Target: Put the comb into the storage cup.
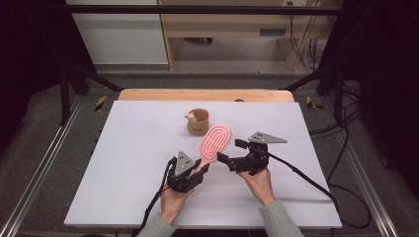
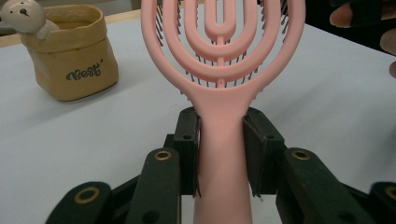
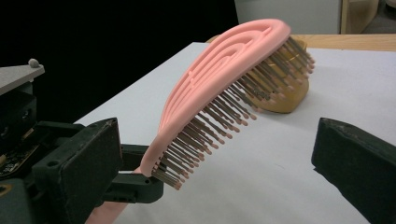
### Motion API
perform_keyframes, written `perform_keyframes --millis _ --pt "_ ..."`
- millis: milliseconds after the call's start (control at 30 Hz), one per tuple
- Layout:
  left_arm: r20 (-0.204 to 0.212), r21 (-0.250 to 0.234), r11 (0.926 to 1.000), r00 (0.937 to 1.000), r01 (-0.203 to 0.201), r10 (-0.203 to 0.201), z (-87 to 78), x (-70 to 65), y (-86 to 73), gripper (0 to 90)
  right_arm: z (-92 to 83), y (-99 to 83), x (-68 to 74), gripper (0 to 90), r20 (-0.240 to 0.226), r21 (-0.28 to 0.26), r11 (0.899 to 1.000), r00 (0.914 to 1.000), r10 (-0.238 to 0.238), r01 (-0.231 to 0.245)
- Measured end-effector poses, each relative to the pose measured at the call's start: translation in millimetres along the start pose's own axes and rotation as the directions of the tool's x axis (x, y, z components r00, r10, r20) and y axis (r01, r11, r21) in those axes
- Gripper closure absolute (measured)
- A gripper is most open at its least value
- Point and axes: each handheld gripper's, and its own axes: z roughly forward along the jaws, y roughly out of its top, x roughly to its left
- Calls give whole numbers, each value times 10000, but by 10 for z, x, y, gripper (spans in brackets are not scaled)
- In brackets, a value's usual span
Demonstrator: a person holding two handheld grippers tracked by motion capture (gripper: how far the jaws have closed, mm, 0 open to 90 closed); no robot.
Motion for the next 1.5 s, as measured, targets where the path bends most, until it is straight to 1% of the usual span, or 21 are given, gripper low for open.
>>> perform_keyframes --millis 167,333,600,733,833,933,1033,1100,1233,1300,1500 --pt "30 -30 10000 10000 -94 94 13 -33 27 689 47 9 12 33 -55 86 10000 10000 -21 21" --pt "73 -88 9997 9998 -209 210 26 -90 44 689 82 6 10 44 -87 160 9998 9999 78 -76" --pt "171 -178 9994 9994 -286 289 56 -174 63 688 87 14 0 84 -89 193 9996 9998 185 -183" --pt "170 -231 9990 9992 -371 375 61 -210 67 689 88 19 -7 107 -149 269 9991 9994 321 -317" --pt "169 -233 9991 9992 -359 363 65 -217 64 689 81 29 -11 144 -224 270 9990 9991 373 -367" --pt "160 -240 9990 9991 -382 385 67 -223 61 689 77 39 -18 179 -268 388 9979 9982 535 -524" --pt "126 -262 9988 9991 -412 415 66 -230 53 688 72 51 -27 237 -422 588 9957 9963 747 -722" --pt "119 -261 9989 9991 -394 398 67 -228 45 688 66 59 -31 262 -492 628 9949 9954 816 -785" --pt "93 -298 9988 9992 -385 388 72 -228 27 688 52 69 -32 307 -574 651 9949 9951 809 -771" --pt "95 -314 9987 9992 -390 393 72 -233 26 689 52 71 -35 329 -593 709 9940 9944 877 -834" --pt "34 -389 9985 9993 -376 378 65 -229 27 689 52 70 -39 398 -545 842 9924 9940 950 -902"
